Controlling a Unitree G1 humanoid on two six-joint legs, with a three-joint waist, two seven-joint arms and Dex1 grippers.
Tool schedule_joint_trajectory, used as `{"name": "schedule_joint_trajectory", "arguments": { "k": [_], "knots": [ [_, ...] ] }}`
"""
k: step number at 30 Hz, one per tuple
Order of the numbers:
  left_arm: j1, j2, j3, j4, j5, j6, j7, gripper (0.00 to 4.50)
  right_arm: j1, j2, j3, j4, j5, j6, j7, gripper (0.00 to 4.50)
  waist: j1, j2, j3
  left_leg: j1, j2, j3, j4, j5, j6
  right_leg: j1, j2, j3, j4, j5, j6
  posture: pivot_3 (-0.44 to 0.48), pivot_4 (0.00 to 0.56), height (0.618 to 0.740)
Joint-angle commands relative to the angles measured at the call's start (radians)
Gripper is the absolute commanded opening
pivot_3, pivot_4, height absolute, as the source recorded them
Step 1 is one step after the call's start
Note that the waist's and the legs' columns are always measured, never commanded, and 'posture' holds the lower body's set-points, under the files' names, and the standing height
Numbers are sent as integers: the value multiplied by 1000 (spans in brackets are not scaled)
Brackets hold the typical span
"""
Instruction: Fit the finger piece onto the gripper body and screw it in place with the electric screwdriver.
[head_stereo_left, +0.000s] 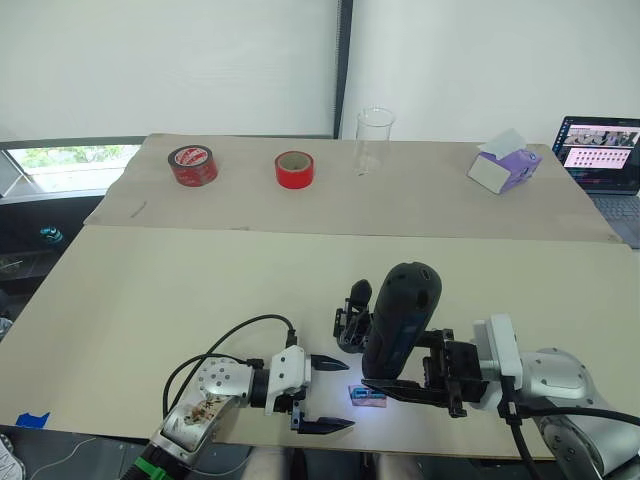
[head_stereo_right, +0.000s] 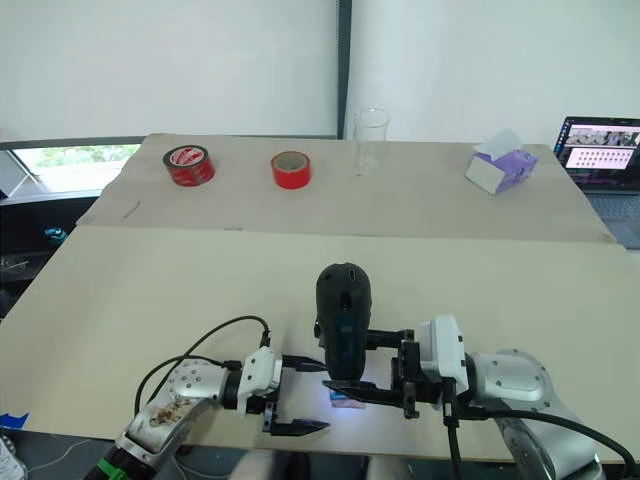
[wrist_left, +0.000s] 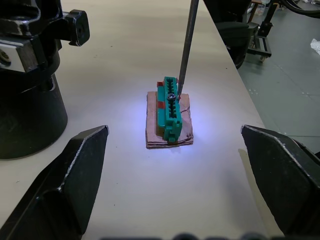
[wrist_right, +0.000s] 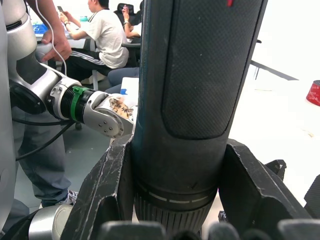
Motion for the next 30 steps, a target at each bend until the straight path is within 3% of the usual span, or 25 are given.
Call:
{"name": "schedule_joint_trajectory", "arguments": {
  "k": [1,30],
  "knots": [
    [-4,-5,6,-12,-15,-19,-5,4473,-18,7,-24,-31,31,-33,2,1933,0,0,0,0,0,0,0,0,0,0,0,0,0,0,0,0,150,740],
    [8,0,19,-25,-40,-32,-17,4473,-35,8,-17,-18,24,-30,1,1933,0,-1,0,0,0,0,0,0,0,0,0,0,0,0,0,0,150,740]
  ]
}}
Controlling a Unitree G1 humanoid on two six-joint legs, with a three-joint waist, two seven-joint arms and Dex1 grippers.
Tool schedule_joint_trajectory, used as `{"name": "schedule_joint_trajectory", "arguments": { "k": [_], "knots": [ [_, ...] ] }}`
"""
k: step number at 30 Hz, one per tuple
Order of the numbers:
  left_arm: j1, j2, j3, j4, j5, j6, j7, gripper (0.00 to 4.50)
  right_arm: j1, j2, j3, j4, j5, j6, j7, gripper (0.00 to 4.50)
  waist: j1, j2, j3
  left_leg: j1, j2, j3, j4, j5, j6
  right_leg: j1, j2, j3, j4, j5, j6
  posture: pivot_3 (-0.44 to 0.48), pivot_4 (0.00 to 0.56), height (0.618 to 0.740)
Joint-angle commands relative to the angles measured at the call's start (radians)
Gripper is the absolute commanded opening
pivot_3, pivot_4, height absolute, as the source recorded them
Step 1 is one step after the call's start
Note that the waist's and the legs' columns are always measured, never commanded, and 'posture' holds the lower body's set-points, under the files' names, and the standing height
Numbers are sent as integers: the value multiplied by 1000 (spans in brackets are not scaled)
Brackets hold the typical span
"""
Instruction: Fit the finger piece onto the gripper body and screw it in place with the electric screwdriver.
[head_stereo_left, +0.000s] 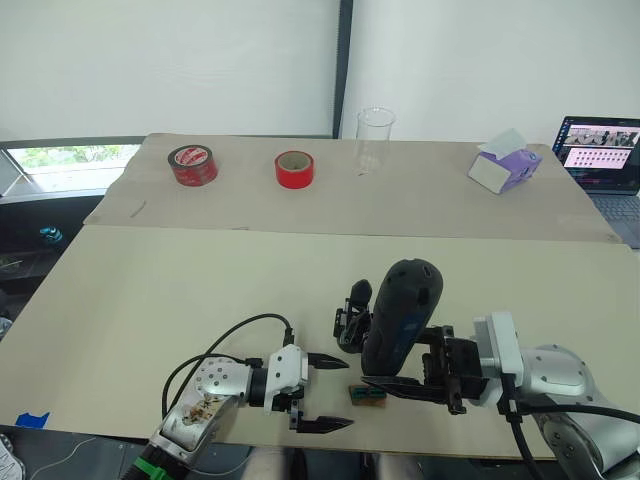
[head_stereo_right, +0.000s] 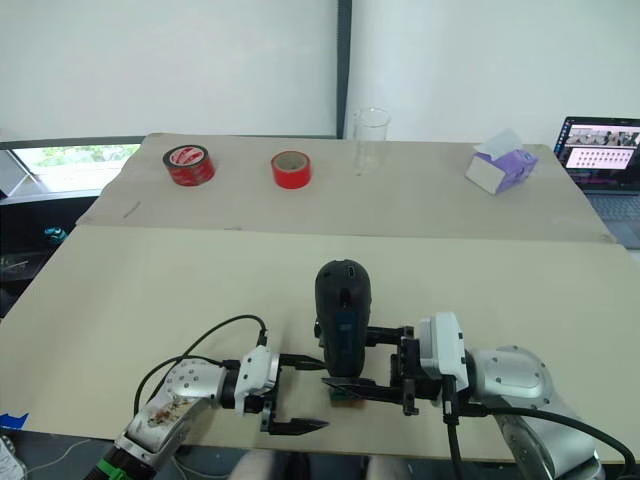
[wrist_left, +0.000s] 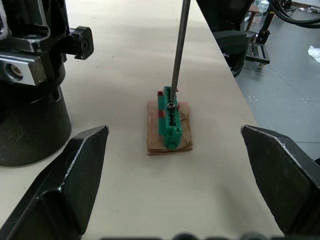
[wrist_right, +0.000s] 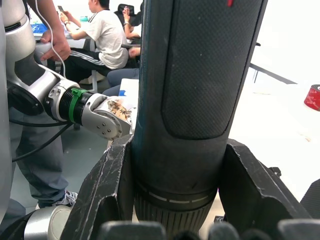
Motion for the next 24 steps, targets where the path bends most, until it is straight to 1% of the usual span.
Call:
{"name": "schedule_joint_trajectory", "arguments": {
  "k": [1,24],
  "knots": [
    [5,1,5,-32,-15,-4,1,4473,-13,7,-15,-21,21,-31,4,1933,0,0,0,0,0,0,0,0,0,0,0,0,0,0,0,0,150,740],
    [1,-8,-3,-19,-2,-5,10,4473,2,10,1,-13,-10,-42,13,1933,0,0,0,0,0,0,0,0,0,0,0,0,0,0,0,0,150,740]
  ]
}}
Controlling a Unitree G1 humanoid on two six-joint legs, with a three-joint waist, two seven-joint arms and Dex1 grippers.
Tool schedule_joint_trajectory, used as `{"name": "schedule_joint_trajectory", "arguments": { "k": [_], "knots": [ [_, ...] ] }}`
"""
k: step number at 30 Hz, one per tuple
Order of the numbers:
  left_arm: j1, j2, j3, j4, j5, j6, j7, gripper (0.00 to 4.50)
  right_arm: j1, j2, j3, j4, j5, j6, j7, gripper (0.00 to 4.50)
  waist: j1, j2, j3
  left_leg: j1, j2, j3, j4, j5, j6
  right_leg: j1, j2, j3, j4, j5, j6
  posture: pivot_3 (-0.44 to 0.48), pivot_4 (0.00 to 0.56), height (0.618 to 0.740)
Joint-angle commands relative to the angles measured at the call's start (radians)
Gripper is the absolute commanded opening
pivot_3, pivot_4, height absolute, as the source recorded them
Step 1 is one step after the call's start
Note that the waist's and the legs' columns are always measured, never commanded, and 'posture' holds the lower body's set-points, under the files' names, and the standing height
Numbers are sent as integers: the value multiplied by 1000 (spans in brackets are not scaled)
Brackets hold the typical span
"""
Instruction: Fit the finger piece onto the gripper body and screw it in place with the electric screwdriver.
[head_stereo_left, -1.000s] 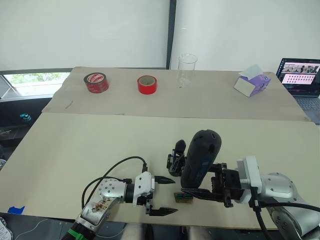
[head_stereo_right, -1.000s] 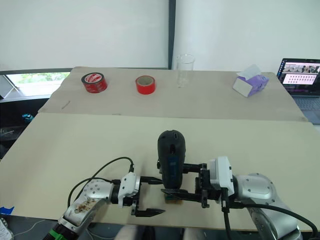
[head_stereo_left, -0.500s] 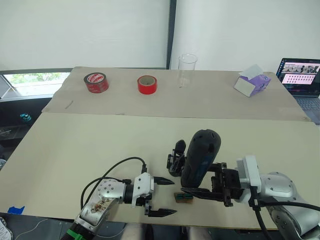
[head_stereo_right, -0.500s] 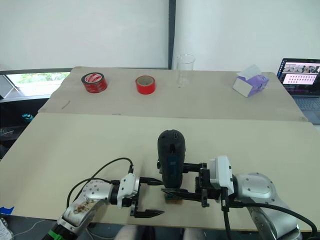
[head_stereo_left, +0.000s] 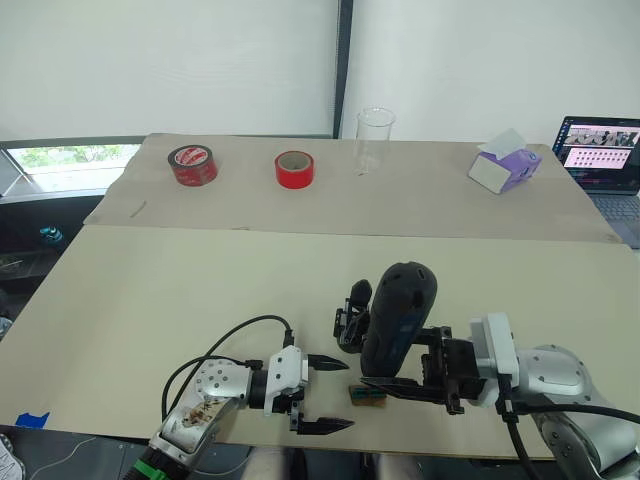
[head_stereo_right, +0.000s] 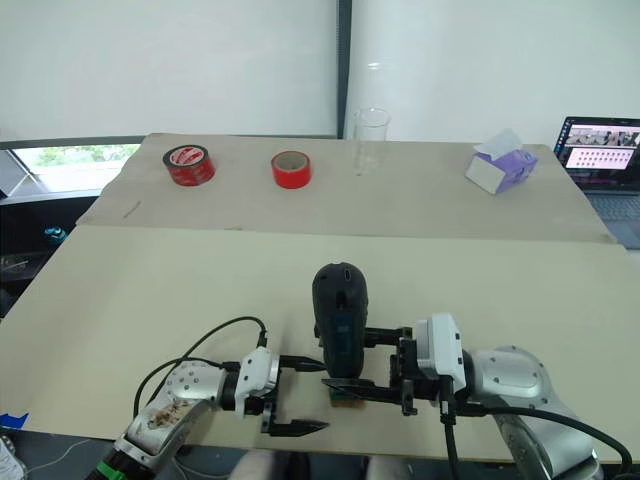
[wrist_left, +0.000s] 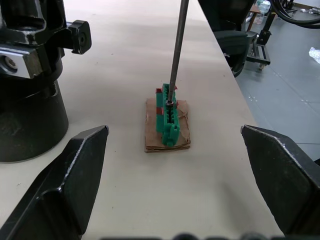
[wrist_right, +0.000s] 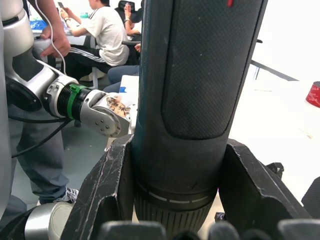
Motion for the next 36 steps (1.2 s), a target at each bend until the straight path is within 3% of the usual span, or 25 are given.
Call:
{"name": "schedule_joint_trajectory", "arguments": {
  "k": [1,36],
  "knots": [
    [-8,-4,-1,-15,-3,-13,0,4473,-5,8,-7,-19,11,-41,7,1933,0,0,0,0,0,0,0,0,0,0,0,0,0,0,0,0,150,740],
    [-16,1,18,-17,-17,-17,-7,4473,-12,-19,3,10,-36,-50,31,1933,0,0,0,0,0,0,0,0,0,0,0,0,0,0,0,0,150,740]
  ]
}}
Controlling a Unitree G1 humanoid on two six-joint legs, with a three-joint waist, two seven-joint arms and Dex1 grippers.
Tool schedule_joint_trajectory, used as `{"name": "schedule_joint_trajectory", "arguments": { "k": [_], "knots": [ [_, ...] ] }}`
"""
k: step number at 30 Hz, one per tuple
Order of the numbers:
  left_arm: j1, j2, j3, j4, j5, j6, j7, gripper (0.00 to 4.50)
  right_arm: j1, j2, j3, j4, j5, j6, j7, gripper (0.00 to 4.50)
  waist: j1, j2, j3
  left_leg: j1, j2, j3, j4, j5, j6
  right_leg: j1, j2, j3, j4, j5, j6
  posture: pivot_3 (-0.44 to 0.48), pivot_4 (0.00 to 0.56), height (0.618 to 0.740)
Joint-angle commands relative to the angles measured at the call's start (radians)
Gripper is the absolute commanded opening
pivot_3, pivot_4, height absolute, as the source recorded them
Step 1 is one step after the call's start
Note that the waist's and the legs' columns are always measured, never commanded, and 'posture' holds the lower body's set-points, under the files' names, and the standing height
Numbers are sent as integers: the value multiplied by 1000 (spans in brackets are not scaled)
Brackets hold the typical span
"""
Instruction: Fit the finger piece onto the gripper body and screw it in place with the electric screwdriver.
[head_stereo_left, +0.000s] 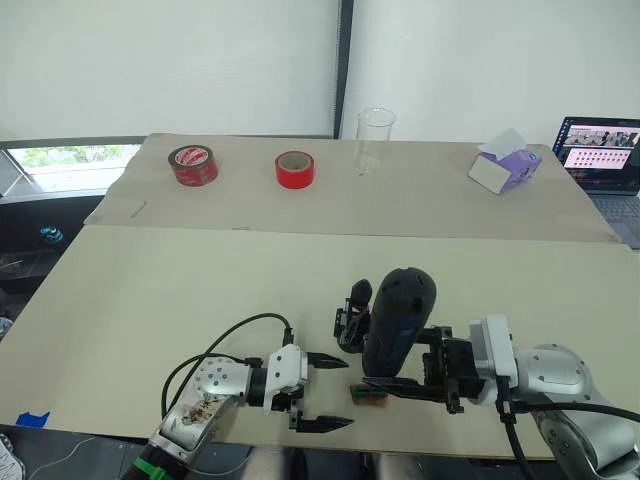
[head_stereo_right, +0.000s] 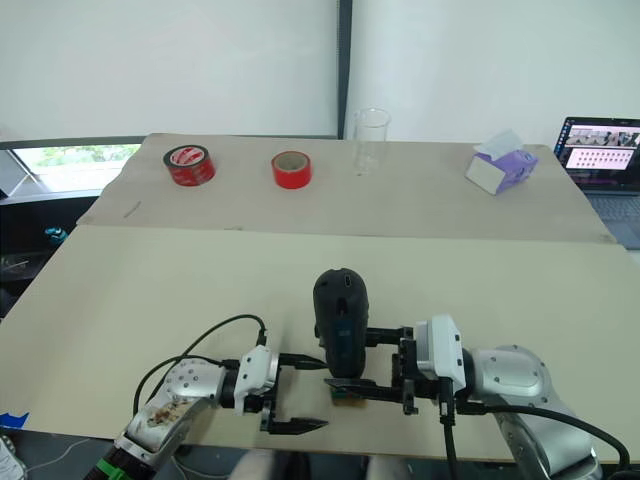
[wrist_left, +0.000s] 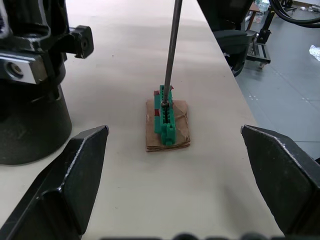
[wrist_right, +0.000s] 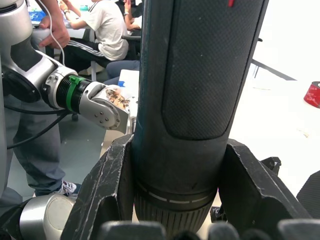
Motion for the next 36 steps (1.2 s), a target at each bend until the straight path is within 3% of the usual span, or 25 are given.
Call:
{"name": "schedule_joint_trajectory", "arguments": {
  "k": [1,15,36],
  "knots": [
    [-4,-2,11,-25,-17,-6,3,4473,-1,-15,4,-10,-6,-11,3,1933,0,0,0,0,0,0,0,0,0,0,0,0,0,0,0,0,150,740],
    [-1,-3,20,-24,-24,-25,-4,4473,-5,-19,-7,-31,51,-1,-5,1933,0,0,0,0,0,0,0,0,0,0,0,0,0,0,0,0,150,740],
    [-20,59,130,-82,-173,21,-100,4473,-51,-42,-69,-98,155,53,-75,1933,-1,-1,1,0,0,0,0,0,0,0,0,0,0,0,0,0,150,740]
  ]
}}
